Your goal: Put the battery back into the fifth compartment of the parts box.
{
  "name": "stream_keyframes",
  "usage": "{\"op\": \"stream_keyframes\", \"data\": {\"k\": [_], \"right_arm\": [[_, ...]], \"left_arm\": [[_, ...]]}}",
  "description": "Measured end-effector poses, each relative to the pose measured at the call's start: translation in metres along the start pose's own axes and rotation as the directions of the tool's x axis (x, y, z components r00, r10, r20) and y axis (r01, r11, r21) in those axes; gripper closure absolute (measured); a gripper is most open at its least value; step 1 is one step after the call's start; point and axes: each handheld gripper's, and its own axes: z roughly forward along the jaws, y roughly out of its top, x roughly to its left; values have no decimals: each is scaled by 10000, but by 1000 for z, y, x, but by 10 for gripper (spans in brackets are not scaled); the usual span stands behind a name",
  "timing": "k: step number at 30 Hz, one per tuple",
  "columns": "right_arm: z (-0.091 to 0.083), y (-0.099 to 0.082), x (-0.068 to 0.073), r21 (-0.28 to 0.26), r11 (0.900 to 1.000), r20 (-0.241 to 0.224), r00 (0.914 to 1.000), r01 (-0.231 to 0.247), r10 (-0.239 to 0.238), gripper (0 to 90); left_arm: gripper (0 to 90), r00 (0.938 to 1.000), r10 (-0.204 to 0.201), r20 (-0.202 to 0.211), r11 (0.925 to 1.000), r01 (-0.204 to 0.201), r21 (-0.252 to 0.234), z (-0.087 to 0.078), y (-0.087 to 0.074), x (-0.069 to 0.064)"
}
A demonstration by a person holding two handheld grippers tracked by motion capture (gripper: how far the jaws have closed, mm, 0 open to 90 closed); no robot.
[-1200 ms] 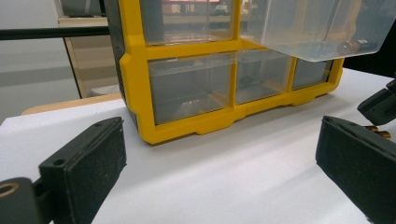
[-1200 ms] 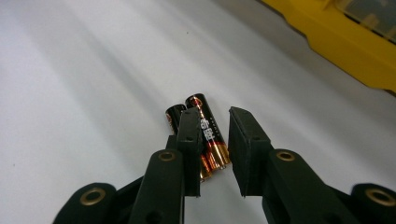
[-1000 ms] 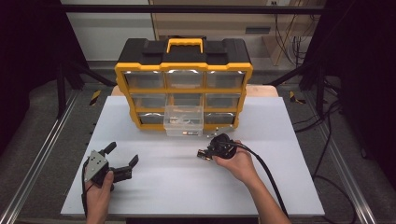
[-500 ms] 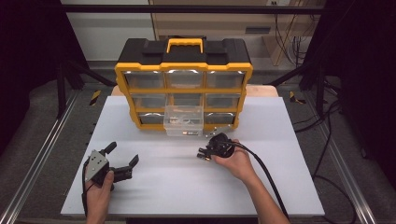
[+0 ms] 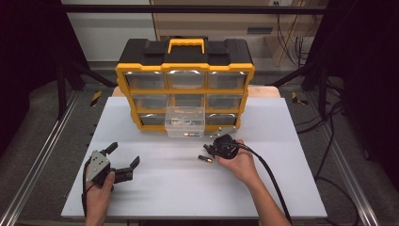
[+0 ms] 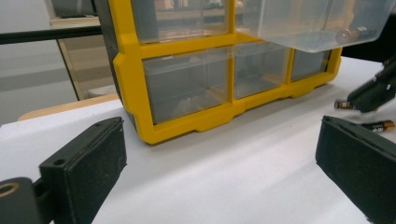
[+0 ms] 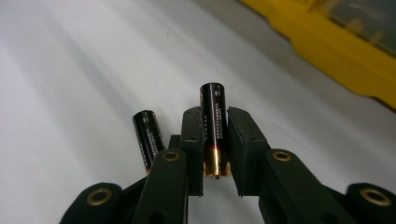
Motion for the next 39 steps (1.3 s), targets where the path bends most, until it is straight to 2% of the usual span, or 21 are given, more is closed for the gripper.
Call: {"op": "stream_keyframes", "data": {"k": [2,5,6,8,10,15,19,20,23,24,27,30,32,37,39], "right_arm": [[-7,-1,-1,-140,9998,192,9997,-129,132,768],[-14,-2,-3,-176,9996,436,9988,-208,216,768],[-19,-3,-4,-172,9995,623,9977,-265,276,768],[-25,-3,-6,-102,9996,785,9966,-258,265,768],[-31,-3,-7,-176,9994,848,9959,-307,321,768],[-38,-5,-9,-209,9994,866,9958,-274,291,768],[-46,-6,-12,-372,9983,892,9948,-453,485,768],[-53,-6,-11,-586,9965,897,9939,-591,642,769],[-60,-6,-11,-732,9951,907,9932,-660,726,768],[-67,-5,-11,-797,9944,988,9921,-701,778,768],[-73,-4,-13,-825,9936,1043,9908,-773,857,768],[-80,-3,-18,-902,9928,1152,9893,-794,896,768],[-83,-3,-21,-1025,9906,1177,9877,-908,1027,768],[-92,-1,-23,-1223,9881,1164,9873,-935,1079,768],[-96,0,-24,-1296,9872,1203,9867,-933,1090,768]], "left_arm": [[19,9999,-133,90,9999,133,-2,0,-1,2],[20,9998,-209,-35,9998,209,-17,-1,-2,6],[20,9991,-427,-77,9991,426,-72,-1,-3,8],[20,9987,-515,0,9986,515,-83,0,-3,9],[20,9992,-400,-23,9992,400,-37,2,-3,9],[20,9991,-399,-119,9992,398,-16,2,-3,10],[20,9992,-369,-124,9993,369,-5,2,-3,10],[20,9989,-452,-124,9990,452,-47,1,-3,11],[20,9984,-565,-40,9983,564,-116,0,-3,10],[19,9988,-484,29,9988,484,-115,1,-3,8],[20,9994,-352,-10,9994,352,-36,2,-3,8],[19,9986,-529,68,9985,530,-117,3,-4,8],[20,9991,-427,52,9991,427,3,6,-4,8],[20,9986,-515,113,9986,516,-65,5,-4,7],[20,9991,-394,128,9992,394,37,6,-4,5]]}}
